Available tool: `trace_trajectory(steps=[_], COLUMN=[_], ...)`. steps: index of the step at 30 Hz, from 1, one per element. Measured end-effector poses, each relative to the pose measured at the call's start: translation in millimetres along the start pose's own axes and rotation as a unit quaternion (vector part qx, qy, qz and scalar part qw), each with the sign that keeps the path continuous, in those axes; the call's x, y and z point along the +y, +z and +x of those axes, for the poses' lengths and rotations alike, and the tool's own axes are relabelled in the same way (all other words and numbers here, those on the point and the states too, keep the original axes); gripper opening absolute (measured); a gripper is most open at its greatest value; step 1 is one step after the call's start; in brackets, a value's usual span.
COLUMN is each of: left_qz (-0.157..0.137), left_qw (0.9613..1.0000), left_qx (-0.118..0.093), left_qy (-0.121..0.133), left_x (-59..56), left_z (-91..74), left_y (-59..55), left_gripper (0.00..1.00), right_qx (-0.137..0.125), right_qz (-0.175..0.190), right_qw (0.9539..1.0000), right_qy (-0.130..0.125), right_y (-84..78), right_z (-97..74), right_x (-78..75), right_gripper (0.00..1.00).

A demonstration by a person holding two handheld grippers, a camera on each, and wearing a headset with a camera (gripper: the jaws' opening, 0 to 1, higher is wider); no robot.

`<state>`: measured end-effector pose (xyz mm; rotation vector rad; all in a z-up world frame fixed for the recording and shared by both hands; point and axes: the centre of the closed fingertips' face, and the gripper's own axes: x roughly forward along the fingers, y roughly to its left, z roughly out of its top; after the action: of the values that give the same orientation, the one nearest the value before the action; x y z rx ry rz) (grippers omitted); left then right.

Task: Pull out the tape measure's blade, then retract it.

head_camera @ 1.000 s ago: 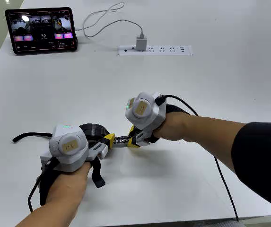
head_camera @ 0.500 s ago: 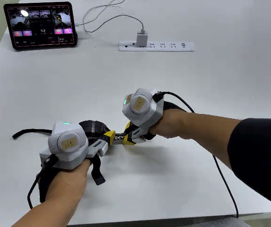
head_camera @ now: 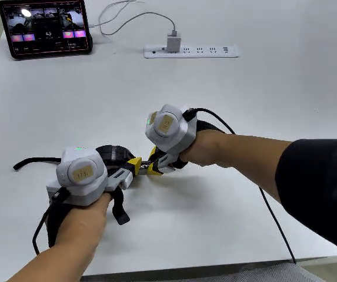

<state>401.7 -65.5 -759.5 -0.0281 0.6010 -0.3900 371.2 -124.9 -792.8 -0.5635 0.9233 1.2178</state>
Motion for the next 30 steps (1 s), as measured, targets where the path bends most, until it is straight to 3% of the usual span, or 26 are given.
trace_trajectory(steps=[30], left_qz=[-0.009], left_qw=[0.9999], left_qx=[0.001], left_qy=[-0.005], left_x=[0.8], left_z=[-0.9], left_y=[0.5], left_gripper=[0.6], right_qx=[-0.016], right_qz=[-0.016], right_qw=[0.9997], right_qy=[0.004], right_y=[14.2], right_z=[9.3], right_x=[3.9], right_gripper=[0.09])
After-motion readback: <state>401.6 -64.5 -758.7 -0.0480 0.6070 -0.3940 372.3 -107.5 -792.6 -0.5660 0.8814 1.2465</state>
